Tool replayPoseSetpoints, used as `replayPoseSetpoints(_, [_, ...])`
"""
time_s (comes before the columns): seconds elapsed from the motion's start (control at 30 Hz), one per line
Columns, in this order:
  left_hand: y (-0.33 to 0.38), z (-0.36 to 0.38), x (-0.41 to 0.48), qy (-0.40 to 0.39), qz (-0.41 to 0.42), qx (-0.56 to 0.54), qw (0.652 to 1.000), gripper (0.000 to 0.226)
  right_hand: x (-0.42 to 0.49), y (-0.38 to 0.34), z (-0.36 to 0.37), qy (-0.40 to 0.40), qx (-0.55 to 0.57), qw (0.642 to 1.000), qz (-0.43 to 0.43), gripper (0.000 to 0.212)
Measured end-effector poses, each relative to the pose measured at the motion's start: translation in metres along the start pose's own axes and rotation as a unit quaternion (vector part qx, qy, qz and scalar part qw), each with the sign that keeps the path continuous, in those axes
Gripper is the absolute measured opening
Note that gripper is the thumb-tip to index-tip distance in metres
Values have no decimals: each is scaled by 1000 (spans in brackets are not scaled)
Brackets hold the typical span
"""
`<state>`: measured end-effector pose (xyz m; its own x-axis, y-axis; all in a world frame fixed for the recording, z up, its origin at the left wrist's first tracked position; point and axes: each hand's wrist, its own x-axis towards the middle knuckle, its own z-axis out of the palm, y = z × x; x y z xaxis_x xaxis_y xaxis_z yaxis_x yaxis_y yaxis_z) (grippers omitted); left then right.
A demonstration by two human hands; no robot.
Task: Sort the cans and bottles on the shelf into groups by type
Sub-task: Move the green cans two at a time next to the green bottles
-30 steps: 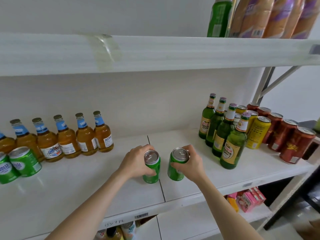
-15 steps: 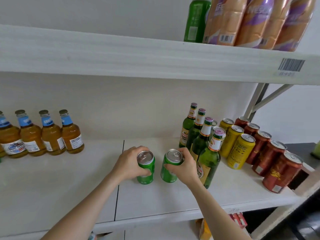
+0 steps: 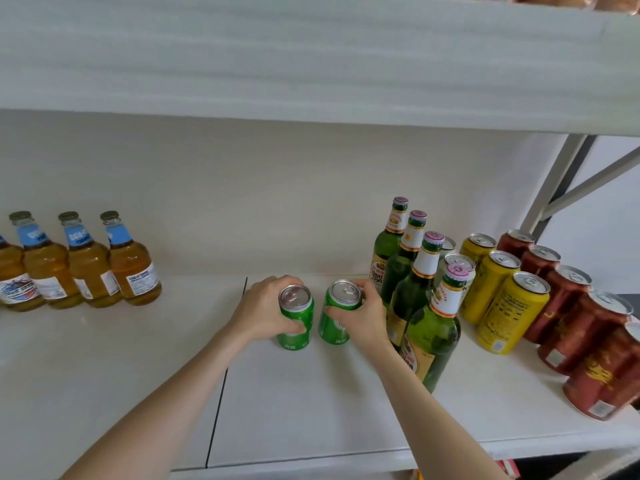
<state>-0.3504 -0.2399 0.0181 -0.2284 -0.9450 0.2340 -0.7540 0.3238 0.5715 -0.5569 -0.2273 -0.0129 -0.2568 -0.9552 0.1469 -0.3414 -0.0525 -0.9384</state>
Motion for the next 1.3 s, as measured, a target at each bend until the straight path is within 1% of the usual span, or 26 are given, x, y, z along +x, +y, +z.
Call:
replayPoseSetpoints(0.23, [-16,12,39,-11,9,-1,1000,69,42,12,20,17,9,1000,14,60])
replayPoseSetpoints(0.37, [-23,20,55,-19,12,-8,1000,71,65,16,27,41,2,999,31,63])
replayPoseSetpoints(0.5, [-28,26,65,-26,17,-11,999,75,82,20,31,49,-14,997,52,63])
replayPoseSetpoints(0.77, [-36,30,71,-28,17,-24,999,77,91,22,36,50,-18,998,43,61])
replayPoseSetpoints(0.87, [-38,31,70,-30,8,-51,998,81,89,23,35,45,-8,998,38,63])
replayPoseSetpoints(0.97, [-43,33,68,-47,-19,-117,992,93,85,27,34,37,19,998,44,68])
replayPoseSetpoints(1.03, [-48,36,65,-66,-49,-169,982,89,77,31,33,40,42,996,69,76])
replayPoseSetpoints(1.1, [-54,40,58,-87,-74,-197,974,84,67,37,30,50,64,991,103,82])
replayPoseSetpoints(1.17, [-60,45,50,-103,-96,-221,965,83,54,43,27,60,69,989,114,80])
replayPoseSetpoints(1.3, [-68,52,35,-119,-111,-235,958,77,31,47,20,61,63,991,102,62])
